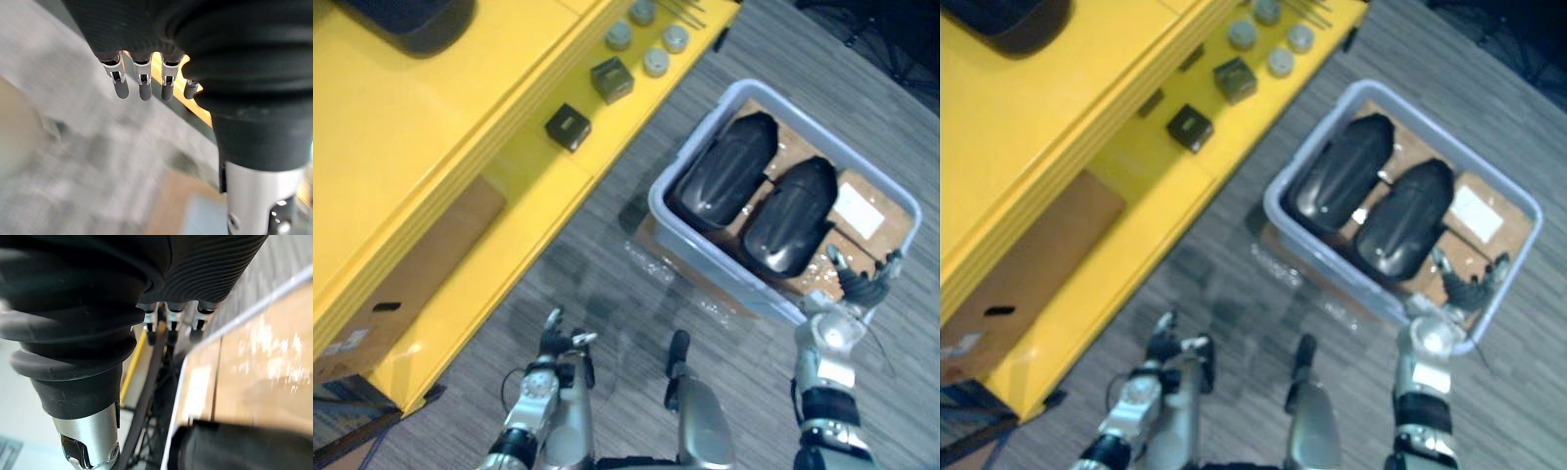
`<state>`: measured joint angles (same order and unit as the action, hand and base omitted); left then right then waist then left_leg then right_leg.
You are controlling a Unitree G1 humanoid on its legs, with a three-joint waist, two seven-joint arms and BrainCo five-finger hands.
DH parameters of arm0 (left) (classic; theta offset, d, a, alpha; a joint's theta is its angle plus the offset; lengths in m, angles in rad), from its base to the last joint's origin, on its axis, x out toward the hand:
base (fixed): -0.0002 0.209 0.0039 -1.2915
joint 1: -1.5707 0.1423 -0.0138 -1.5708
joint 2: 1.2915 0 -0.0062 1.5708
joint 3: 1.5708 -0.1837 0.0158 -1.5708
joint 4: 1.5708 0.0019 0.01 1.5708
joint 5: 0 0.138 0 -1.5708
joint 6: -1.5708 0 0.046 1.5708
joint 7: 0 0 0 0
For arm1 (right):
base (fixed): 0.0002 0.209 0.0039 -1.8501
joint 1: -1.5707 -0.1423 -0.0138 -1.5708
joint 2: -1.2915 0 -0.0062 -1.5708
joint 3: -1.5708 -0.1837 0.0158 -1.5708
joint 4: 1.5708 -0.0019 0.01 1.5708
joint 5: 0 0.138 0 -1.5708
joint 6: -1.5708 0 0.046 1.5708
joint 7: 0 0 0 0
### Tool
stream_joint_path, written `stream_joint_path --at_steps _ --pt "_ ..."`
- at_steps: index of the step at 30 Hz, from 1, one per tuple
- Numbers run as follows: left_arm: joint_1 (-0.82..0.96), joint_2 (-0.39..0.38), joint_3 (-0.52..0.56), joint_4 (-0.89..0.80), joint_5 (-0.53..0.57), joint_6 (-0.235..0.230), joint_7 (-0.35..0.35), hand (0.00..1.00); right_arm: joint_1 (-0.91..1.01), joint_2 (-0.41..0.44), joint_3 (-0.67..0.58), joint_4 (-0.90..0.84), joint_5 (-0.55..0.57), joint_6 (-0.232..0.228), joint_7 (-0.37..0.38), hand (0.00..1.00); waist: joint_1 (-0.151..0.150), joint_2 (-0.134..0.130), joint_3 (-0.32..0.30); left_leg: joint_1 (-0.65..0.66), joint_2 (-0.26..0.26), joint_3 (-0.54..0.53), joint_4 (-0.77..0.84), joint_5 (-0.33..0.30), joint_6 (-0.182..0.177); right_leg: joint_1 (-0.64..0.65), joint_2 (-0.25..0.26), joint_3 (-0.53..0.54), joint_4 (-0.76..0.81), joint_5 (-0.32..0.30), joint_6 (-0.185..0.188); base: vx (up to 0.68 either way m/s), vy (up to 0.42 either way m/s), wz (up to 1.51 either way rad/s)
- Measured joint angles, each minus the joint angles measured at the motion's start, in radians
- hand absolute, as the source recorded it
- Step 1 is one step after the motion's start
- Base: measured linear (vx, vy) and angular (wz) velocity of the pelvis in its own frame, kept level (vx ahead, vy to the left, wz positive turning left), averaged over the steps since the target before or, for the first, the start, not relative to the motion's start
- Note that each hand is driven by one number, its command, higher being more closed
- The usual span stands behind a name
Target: Walk over and take plastic housings, then place them on the shelf
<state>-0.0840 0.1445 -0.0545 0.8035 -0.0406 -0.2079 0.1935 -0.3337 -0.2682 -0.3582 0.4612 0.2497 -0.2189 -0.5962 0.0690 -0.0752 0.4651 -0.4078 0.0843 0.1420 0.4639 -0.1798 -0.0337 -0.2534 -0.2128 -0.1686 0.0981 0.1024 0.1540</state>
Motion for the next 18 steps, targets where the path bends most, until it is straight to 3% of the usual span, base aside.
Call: stream_joint_path --at_steps 5,12,18 --pt "-0.007 0.005 0.049 0.019 -0.074 -0.012 -0.003 0.0 -0.084 -0.081 0.023 0.094 0.017 0.001 0.0 0.0 -0.001 0.005 0.021 -0.039 -0.011 -0.004 0.021 0.001 0.004 -0.033 -0.013 -0.001 0.016 0.004 0.007 -0.05 0.033 0.04" --pt "-0.027 0.003 0.078 0.054 -0.115 -0.061 -0.023 0.0 -0.201 -0.159 0.032 0.238 0.053 0.076 -0.129 0.0 0.003 0.022 0.036 -0.085 -0.01 -0.026 0.051 0.003 0.007 -0.062 -0.013 -0.02 0.036 0.004 0.007 -0.04 -0.001 0.07" --pt "-0.036 0.003 0.077 0.075 -0.107 -0.123 -0.031 0.0 -0.284 -0.247 0.035 0.327 0.062 0.121 -0.145 0.0 0.004 0.044 0.049 -0.122 -0.008 -0.027 0.069 0.003 0.007 -0.098 -0.013 -0.019 0.05 0.005 0.008 -0.05 -0.005 -0.02"
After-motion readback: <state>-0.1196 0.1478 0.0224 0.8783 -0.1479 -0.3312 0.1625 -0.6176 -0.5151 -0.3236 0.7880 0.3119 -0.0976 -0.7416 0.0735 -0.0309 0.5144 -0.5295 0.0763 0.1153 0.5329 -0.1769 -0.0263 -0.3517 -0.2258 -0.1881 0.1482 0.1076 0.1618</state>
